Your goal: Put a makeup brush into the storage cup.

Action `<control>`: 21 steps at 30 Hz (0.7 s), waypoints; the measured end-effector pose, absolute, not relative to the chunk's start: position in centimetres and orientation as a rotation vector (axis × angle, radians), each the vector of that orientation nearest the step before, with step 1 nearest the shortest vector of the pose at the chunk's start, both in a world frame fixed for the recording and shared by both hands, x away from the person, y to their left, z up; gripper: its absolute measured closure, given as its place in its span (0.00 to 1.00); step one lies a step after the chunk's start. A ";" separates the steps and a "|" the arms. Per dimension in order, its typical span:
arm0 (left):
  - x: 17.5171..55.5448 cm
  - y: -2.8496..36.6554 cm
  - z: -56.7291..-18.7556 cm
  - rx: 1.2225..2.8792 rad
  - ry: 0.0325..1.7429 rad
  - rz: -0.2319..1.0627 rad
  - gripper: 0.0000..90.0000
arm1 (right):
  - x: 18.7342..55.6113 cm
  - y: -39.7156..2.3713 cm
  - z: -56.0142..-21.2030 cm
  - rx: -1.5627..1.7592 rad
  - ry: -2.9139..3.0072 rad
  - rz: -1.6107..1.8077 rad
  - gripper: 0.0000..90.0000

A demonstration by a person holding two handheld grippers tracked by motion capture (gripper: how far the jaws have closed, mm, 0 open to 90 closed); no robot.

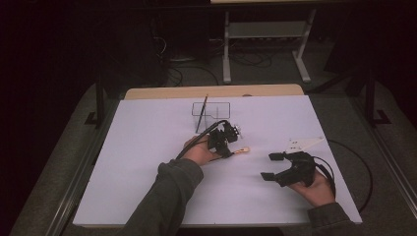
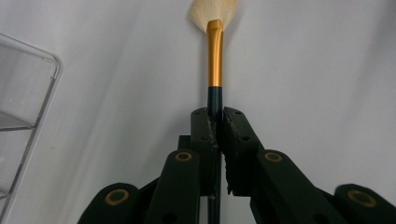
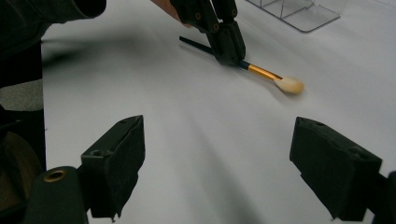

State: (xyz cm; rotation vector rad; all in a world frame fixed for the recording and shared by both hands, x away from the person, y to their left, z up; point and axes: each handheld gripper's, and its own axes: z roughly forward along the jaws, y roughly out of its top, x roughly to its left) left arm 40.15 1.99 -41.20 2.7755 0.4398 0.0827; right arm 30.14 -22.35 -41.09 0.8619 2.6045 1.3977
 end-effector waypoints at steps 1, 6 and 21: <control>40.0 2.1 -41.0 2.763 0.443 0.079 0.93 | 30.1 -22.3 -41.1 0.860 2.604 1.396 0.19; 39.5 2.8 -39.8 2.713 0.439 0.069 0.93 | 30.1 -22.0 -41.1 0.858 2.610 1.396 0.19; 37.3 6.7 -36.8 2.565 0.458 0.071 0.93 | 30.0 -20.8 -41.2 0.838 2.646 1.379 0.19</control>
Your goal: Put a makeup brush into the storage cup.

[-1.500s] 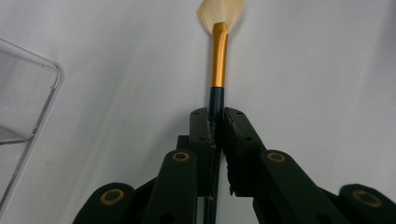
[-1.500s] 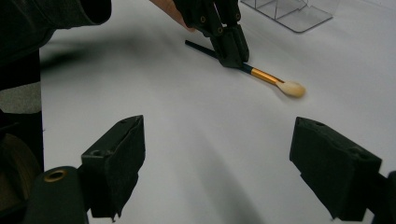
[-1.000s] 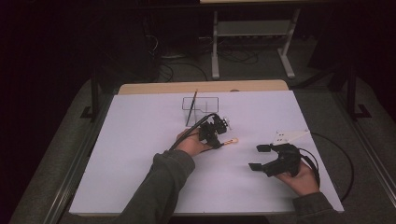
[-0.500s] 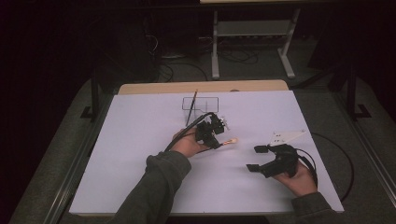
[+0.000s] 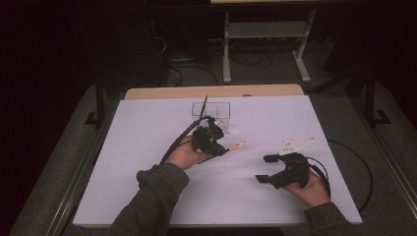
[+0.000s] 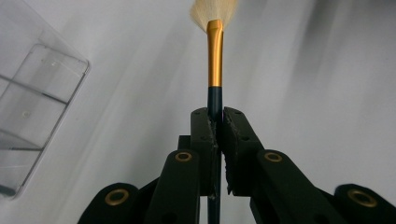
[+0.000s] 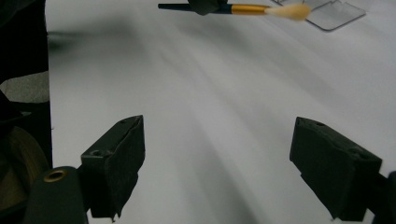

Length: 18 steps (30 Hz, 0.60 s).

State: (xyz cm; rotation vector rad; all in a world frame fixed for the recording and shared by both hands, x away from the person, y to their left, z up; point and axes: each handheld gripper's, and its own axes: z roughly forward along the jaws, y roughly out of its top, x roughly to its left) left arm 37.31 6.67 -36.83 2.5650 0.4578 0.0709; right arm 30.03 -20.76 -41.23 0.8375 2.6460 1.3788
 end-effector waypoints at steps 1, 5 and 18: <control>37.2 6.9 -36.7 2.563 0.452 0.070 0.93 | 30.0 -20.6 -41.2 0.830 2.647 1.379 0.19; 36.5 7.9 -36.4 2.551 0.448 0.068 0.93 | 30.0 -20.1 -41.3 0.818 2.659 1.374 0.19; 35.3 11.0 -36.1 2.486 0.494 0.066 0.93 | 30.3 -19.1 -41.2 0.800 2.681 1.369 0.19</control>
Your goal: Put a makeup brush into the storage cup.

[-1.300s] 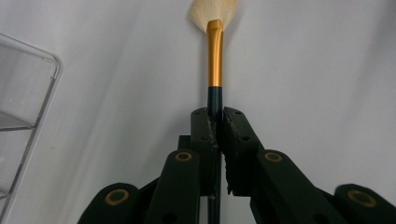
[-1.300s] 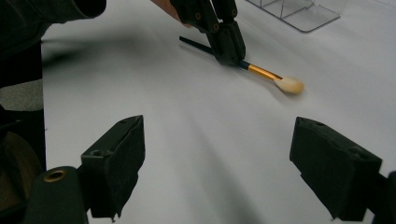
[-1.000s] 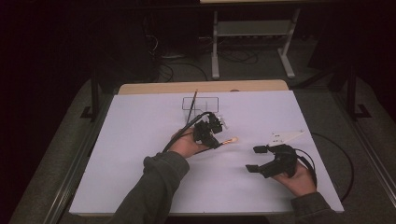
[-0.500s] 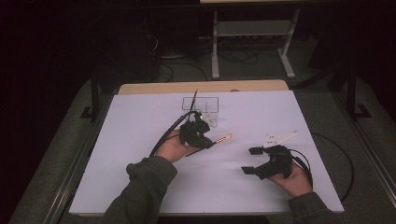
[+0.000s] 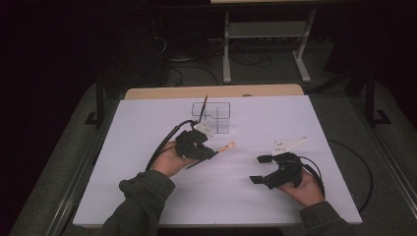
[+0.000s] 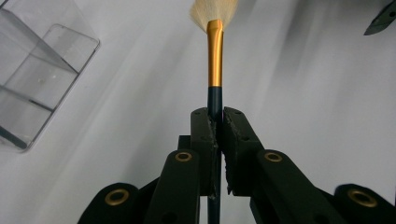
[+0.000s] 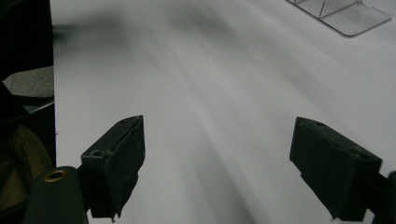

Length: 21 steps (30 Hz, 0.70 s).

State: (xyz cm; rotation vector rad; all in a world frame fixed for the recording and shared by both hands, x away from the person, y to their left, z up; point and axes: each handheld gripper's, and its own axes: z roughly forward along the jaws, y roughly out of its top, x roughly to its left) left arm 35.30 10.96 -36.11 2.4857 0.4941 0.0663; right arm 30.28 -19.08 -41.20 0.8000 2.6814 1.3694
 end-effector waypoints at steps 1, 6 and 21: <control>35.2 11.1 -36.2 2.474 0.497 0.069 0.93 | 30.3 -19.0 -41.2 0.798 2.682 1.369 0.19; 34.6 12.0 -36.0 2.443 0.501 0.073 0.93 | 30.5 -18.8 -41.1 0.808 2.692 1.368 0.19; 33.0 14.0 -35.7 2.402 0.493 0.088 0.93 | 31.6 -17.6 -38.5 0.753 2.705 1.373 0.19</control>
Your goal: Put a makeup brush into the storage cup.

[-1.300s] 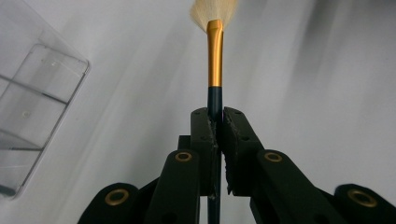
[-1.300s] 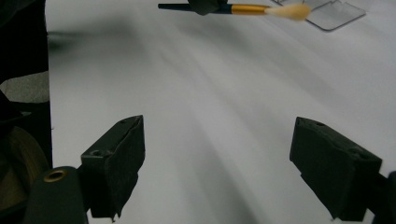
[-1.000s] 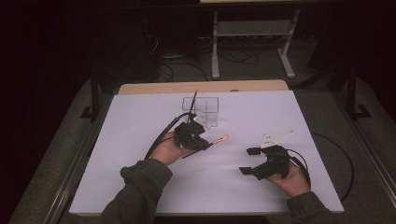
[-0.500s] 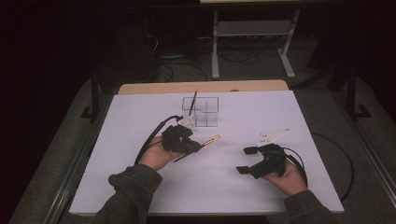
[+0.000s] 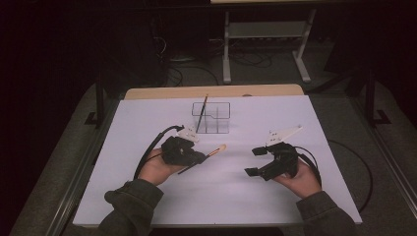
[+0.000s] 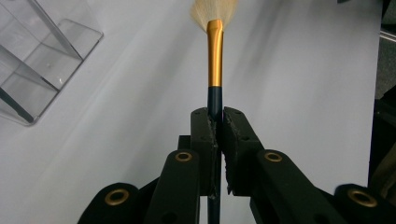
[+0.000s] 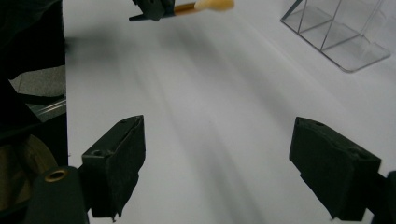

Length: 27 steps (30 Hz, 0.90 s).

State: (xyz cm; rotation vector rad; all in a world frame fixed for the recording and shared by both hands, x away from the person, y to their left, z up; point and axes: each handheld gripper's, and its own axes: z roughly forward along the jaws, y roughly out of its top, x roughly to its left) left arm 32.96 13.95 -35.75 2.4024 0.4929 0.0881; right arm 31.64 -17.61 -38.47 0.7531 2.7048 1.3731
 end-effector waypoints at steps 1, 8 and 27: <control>32.9 14.0 -35.8 2.403 0.485 0.087 0.93 | 31.7 -17.5 -38.3 0.742 2.707 1.374 0.19; 32.1 14.4 -35.7 2.388 0.461 0.087 0.93 | 32.2 -16.9 -37.3 0.710 2.718 1.400 0.20; 30.7 14.3 -35.4 2.380 0.384 0.096 0.93 | 33.0 -13.8 -36.0 0.605 2.804 1.392 0.22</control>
